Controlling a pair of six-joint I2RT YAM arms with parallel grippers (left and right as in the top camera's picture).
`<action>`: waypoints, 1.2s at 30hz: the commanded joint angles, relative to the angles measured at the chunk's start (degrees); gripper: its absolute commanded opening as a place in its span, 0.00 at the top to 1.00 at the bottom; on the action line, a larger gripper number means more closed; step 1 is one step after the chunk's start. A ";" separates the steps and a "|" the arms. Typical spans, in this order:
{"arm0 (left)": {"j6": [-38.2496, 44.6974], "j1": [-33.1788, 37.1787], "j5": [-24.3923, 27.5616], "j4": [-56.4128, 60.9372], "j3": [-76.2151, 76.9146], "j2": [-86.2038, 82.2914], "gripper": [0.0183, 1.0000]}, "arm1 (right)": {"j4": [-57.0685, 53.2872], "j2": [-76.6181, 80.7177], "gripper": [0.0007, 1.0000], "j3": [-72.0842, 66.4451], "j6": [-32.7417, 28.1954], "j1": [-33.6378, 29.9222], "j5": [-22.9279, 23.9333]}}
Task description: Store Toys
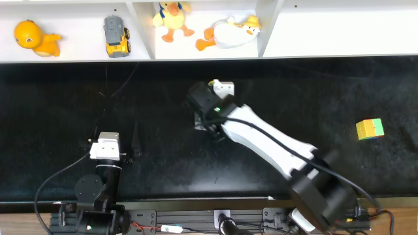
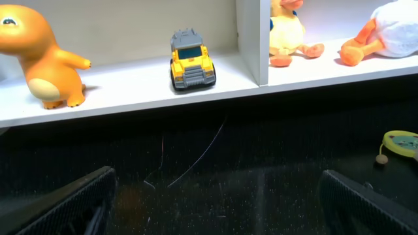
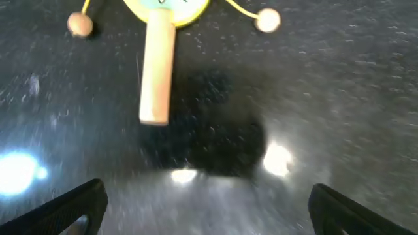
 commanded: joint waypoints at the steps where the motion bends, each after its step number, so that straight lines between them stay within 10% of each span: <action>1: -1.03 -0.20 0.76 -0.11 -0.15 -0.61 0.00 | 0.31 5.88 0.00 7.02 3.69 0.35 3.43; 27: -1.03 -0.20 0.76 -0.11 -0.13 -0.61 0.00 | -1.05 13.79 0.07 12.44 5.51 -0.44 4.81; 36: -1.03 -0.20 0.76 -0.11 -0.15 -0.63 0.00 | -1.05 14.01 0.29 12.41 5.53 -0.50 5.11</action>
